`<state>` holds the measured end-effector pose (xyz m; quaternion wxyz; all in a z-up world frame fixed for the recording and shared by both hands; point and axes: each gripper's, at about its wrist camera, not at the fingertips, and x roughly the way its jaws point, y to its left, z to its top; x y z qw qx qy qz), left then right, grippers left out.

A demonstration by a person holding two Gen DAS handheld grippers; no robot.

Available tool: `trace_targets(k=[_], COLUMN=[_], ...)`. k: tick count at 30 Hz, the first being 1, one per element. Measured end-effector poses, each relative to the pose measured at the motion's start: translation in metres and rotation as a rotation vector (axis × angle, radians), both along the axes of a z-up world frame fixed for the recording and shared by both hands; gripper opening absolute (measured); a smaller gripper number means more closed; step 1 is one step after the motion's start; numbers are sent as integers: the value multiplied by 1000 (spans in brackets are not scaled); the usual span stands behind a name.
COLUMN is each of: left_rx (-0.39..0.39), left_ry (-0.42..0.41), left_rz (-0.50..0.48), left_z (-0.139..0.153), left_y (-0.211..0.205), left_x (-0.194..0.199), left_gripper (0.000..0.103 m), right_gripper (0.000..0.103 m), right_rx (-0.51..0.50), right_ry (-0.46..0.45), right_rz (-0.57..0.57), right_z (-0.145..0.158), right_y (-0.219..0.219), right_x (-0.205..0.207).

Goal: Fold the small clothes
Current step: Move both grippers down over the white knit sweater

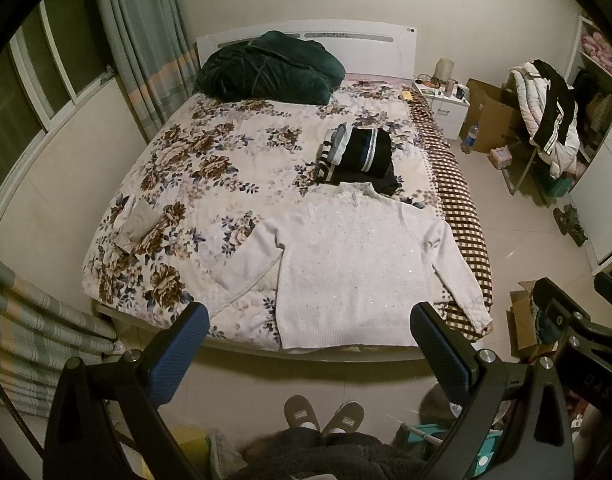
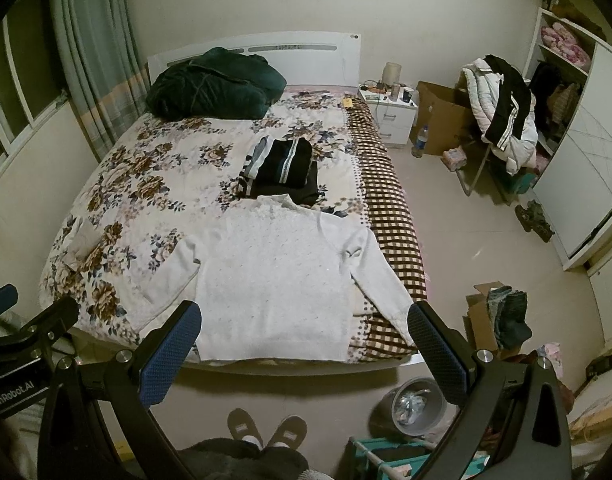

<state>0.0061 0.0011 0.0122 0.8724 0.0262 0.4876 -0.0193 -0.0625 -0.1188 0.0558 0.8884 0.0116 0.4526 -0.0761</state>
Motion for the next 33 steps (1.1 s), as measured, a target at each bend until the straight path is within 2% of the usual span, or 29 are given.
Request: trace_targets(k=[2,4,6,11,13,15,17,21,24,25,26,27,31,33], left_rx=[0,2,9,58,73,73,88,128,150,152,144,140,147,147], left_ry=[2,-6,-22,-79,-100,-98,-88,-26,45,92,116,133,214,246], left_rz=[7,17,25,52,56,54,52,2,-72,-110,-131,-149,-195,-191], left_z=[-2,-10,-3,-23,-40,-54,-81,-139,-196,-228,-244,-259,-346,-385], left_y=[4,7,4,-9,-16,-25,-36,-62,-85,-95,-102,-108,-133,-140], left_x=[4,11,32,69,99,107,132,168,202,222,230,237,279,294], left_gripper=[103,103,103,103,103,103,103,103,103,103,103,103,103,103], right_gripper=[103,103,103,103,103,103,103,103,103,103,103,103,103,103], right_rx=[3,10,20,59,90,140,205,382,479,490,510,522,618,719], right_ry=[4,8,12,12,11,11,26,71,106,116,125,120,76,18], right_rz=[7,9,4,-70,-123,-198,-280,-487,-700,-757,-830,-869,-1054,-1148], right_z=[10,8,-1,-49,-73,-101,-134,-223,-305,-326,-354,-371,-466,-518], right_y=[8,6,-3,-52,-76,-103,-135,-198,-243,-255,-268,-277,-313,-326], right_x=[16,27,39,69,83,98,110,127,128,126,124,121,113,110])
